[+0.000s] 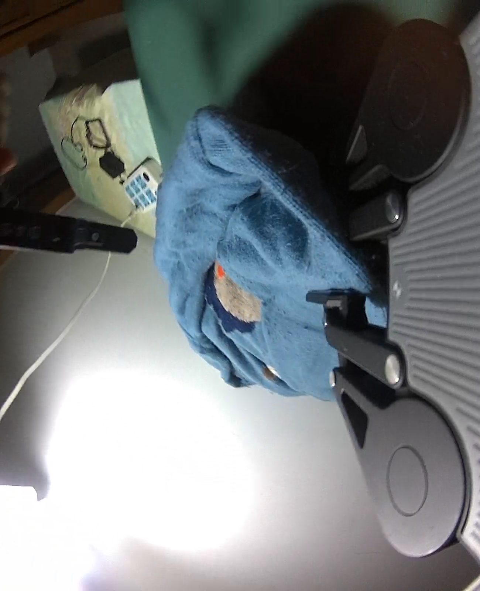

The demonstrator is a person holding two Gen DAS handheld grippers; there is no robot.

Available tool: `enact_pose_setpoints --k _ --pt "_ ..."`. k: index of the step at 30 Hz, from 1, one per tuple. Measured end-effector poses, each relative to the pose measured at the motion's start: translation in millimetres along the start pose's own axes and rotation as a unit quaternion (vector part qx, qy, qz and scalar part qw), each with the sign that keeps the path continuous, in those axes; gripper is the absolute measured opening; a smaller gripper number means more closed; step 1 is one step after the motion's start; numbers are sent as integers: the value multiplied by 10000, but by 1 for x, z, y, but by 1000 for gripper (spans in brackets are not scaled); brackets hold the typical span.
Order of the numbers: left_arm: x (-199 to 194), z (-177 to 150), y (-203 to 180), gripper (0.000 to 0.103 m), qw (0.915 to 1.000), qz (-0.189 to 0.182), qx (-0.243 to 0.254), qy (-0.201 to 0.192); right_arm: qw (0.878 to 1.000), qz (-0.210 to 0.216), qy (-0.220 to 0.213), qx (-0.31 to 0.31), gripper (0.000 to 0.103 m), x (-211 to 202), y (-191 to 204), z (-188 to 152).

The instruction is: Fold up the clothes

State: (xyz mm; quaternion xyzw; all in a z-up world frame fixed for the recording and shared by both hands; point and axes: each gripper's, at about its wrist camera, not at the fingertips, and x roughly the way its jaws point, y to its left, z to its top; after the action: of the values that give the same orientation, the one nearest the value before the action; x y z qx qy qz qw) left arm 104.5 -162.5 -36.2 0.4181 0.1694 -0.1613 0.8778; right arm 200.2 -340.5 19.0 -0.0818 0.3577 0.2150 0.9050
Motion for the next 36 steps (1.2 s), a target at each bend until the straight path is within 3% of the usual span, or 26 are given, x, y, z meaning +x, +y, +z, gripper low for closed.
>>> enact_pose_setpoints --k 2,9,12,15,19,20,21,22,26,31,33,34,35,36 --pt "-20 -4 0 8 9989 212 -391 126 9969 -248 80 741 61 18 -29 4" --pt "-55 -20 35 8 9816 913 -1512 733 9682 -167 277 2481 65 82 -85 7" --pt "-60 -29 51 11 9750 1065 -1709 936 9636 -145 311 2652 65 100 -93 11" --pt "-73 -41 67 14 9692 1167 -1893 1060 9663 -39 332 2552 65 112 -89 22" --pt "-78 -55 85 15 9542 1187 -2429 1281 9678 13 445 2478 65 124 -84 31" --pt "-79 -57 88 15 9504 1192 -2555 1315 9683 75 451 2455 58 123 -84 32" --pt "-80 -59 91 15 9468 1187 -2680 1329 9689 151 448 2428 45 122 -83 32" --pt "-81 -60 95 15 9433 1197 -2793 1336 9695 226 445 2400 9 121 -83 32" --pt "-85 -65 111 15 9285 1299 -3206 1350 9798 168 110 1991 5 96 -66 36" --pt "-95 -78 142 15 9027 1632 -3734 1378 9860 321 -329 1604 7 71 -56 33" --pt "-97 -85 152 15 8927 1669 -3940 1415 9858 173 -310 1642 23 71 -57 26" --pt "-97 -87 154 15 8913 1687 -3955 1436 9816 160 -301 1880 41 72 -62 20" --pt "-96 -88 153 16 8916 1718 -3925 1463 9766 266 -254 2119 52 73 -66 14" --pt "-96 -90 152 16 8913 1731 -3917 1491 9712 399 -197 2342 53 75 -70 8"
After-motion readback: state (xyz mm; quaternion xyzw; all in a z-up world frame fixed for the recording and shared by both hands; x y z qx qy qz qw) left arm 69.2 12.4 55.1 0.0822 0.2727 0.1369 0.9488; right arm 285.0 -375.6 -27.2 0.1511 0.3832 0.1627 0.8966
